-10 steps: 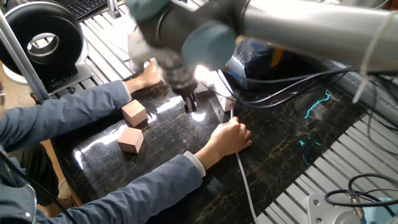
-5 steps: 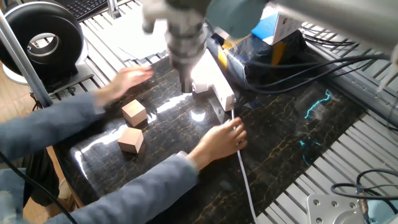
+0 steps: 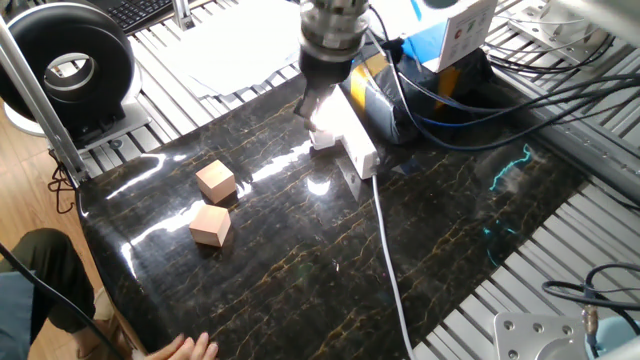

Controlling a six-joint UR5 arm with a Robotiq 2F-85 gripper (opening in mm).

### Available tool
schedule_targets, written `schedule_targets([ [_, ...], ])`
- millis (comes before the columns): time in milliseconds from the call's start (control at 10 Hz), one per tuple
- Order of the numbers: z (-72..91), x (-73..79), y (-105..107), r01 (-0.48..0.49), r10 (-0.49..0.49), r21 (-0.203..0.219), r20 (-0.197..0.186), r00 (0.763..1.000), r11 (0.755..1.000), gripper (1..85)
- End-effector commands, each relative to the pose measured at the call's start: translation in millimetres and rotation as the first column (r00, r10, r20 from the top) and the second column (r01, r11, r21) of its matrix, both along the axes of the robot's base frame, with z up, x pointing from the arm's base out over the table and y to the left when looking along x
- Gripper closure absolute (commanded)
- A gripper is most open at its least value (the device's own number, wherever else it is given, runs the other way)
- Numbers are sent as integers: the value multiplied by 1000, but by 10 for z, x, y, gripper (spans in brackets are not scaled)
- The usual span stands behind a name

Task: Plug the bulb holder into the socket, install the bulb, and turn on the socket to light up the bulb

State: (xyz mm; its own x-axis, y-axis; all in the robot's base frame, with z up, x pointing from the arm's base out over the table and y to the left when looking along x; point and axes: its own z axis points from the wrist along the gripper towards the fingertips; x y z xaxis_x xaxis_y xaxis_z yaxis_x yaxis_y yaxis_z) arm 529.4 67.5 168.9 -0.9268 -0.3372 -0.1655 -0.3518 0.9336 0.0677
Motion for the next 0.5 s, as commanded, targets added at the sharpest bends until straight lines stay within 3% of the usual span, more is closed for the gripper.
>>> schedule_targets([
  [0,85,-56,-53,137,-136,37,-26,990,990,847],
  [100,72,-92,-112,118,-117,11,-35,993,993,847],
  [200,61,-85,-246,86,-87,-44,-23,996,995,847],
  [300,51,-196,-229,74,-77,-42,-66,995,996,847],
  [400,44,-403,-241,84,-90,-52,-145,985,995,847],
])
